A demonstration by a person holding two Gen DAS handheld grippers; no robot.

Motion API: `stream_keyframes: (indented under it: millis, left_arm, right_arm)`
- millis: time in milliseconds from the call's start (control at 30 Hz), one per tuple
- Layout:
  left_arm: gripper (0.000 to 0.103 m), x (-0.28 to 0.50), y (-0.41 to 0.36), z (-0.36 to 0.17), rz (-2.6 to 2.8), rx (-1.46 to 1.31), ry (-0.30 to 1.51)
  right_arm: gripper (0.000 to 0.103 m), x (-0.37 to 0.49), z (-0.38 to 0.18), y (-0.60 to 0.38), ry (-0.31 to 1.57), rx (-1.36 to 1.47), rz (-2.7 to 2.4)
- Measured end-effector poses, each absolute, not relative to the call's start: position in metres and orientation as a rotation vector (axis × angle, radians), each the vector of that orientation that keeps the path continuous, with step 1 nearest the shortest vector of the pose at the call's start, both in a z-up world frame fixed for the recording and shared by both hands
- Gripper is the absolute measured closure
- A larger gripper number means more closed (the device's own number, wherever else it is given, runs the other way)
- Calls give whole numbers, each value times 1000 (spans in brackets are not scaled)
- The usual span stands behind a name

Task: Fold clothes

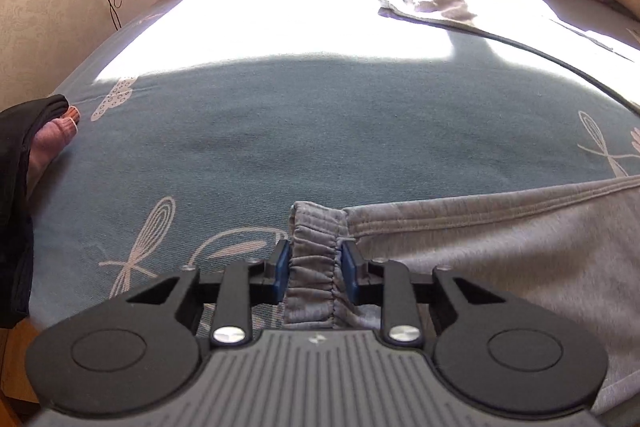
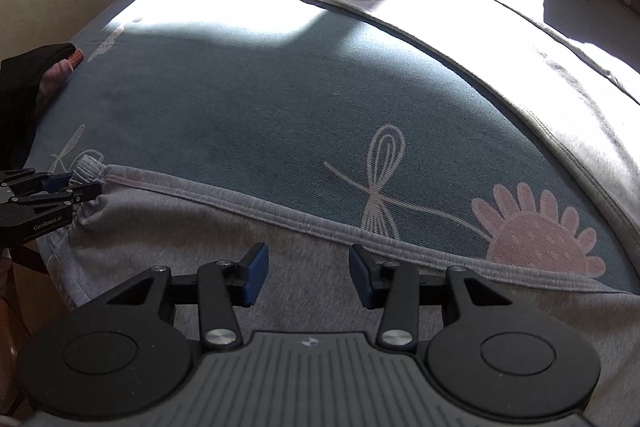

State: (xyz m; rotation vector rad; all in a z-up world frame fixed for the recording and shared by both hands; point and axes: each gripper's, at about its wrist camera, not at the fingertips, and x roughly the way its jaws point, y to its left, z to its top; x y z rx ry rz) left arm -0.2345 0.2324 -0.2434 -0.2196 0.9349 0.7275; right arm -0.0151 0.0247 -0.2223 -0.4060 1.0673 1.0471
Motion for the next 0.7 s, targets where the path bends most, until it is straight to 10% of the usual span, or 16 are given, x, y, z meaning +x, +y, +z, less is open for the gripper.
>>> stream_keyframes:
  millis: [700]
  left_arm:
    - [50, -236, 168, -264, 255, -344, 1082]
  right_arm:
    - [54, -63, -245, 90, 907, -567, 1365]
